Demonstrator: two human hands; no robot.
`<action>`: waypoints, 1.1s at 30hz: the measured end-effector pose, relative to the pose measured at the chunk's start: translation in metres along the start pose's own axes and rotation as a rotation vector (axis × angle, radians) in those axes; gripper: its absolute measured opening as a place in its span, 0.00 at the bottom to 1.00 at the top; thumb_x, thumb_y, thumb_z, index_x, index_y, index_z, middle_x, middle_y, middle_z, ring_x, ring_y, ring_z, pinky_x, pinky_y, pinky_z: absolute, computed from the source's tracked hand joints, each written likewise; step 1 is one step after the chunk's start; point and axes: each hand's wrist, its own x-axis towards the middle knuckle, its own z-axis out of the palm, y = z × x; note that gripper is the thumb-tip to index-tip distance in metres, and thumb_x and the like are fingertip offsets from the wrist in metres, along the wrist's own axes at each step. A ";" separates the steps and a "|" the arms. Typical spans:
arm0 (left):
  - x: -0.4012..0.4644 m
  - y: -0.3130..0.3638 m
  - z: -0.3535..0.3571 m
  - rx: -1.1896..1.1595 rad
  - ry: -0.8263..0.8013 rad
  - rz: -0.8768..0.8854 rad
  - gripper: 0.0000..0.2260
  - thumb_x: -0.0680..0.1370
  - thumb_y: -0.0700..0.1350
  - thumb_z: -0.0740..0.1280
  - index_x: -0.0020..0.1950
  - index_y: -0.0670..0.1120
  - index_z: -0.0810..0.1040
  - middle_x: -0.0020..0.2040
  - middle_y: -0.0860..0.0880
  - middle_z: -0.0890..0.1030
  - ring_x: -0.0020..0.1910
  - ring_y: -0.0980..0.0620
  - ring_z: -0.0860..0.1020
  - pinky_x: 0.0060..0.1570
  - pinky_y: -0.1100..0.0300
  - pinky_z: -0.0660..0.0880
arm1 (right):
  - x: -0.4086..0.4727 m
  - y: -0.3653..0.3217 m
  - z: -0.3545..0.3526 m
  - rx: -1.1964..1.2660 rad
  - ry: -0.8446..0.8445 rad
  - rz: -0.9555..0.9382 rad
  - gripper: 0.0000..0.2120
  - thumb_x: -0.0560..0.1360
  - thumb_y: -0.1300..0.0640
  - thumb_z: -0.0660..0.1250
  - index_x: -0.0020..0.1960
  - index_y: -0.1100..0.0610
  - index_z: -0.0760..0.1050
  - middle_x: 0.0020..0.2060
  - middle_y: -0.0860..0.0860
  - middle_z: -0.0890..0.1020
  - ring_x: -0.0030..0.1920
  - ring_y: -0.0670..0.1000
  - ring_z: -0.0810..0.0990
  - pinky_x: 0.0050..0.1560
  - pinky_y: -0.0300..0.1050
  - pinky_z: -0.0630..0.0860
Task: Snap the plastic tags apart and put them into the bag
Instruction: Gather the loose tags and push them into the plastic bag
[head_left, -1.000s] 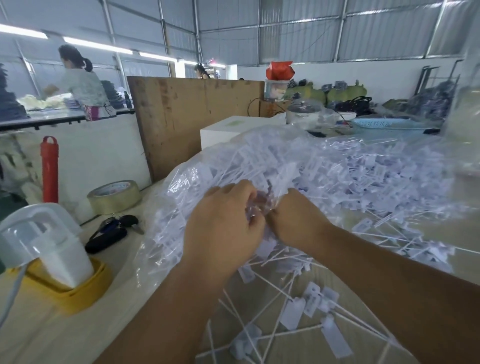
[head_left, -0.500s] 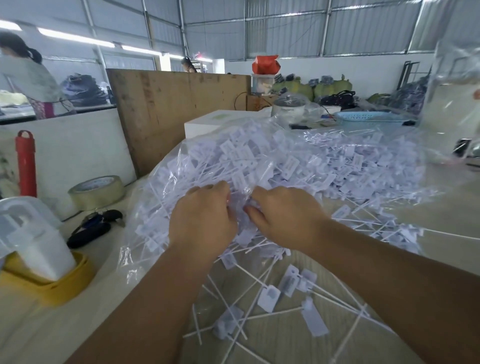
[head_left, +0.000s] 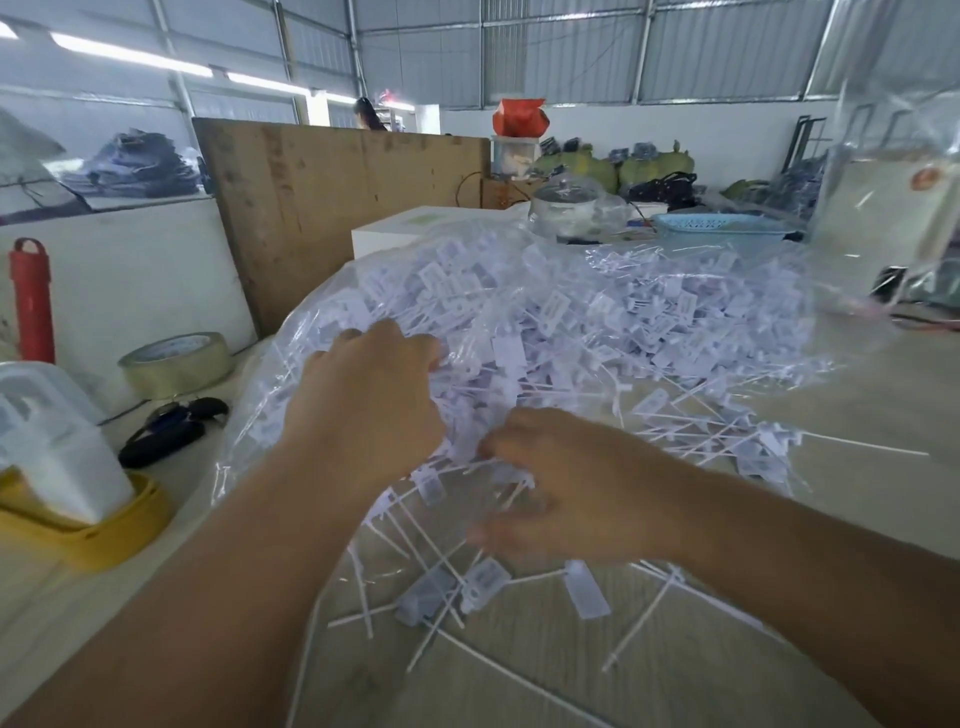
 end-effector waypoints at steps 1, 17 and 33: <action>-0.001 -0.001 -0.001 0.030 -0.006 0.013 0.20 0.74 0.45 0.66 0.66 0.55 0.72 0.58 0.50 0.71 0.58 0.46 0.71 0.58 0.51 0.70 | -0.001 -0.008 0.007 -0.055 -0.023 -0.022 0.38 0.68 0.25 0.58 0.69 0.49 0.67 0.55 0.45 0.71 0.57 0.46 0.70 0.52 0.47 0.74; -0.062 -0.032 0.019 0.166 -0.014 -0.235 0.28 0.77 0.57 0.65 0.71 0.51 0.57 0.65 0.46 0.67 0.62 0.42 0.69 0.51 0.51 0.73 | -0.008 -0.047 0.023 -0.047 0.006 -0.144 0.36 0.68 0.25 0.51 0.62 0.51 0.71 0.53 0.47 0.71 0.54 0.49 0.70 0.50 0.49 0.71; -0.100 0.033 0.015 -0.075 -0.242 -0.128 0.22 0.75 0.62 0.61 0.64 0.54 0.62 0.51 0.53 0.58 0.45 0.52 0.70 0.39 0.58 0.68 | -0.072 0.074 -0.007 0.000 0.201 0.293 0.28 0.76 0.35 0.55 0.70 0.49 0.68 0.64 0.47 0.67 0.65 0.50 0.66 0.64 0.49 0.68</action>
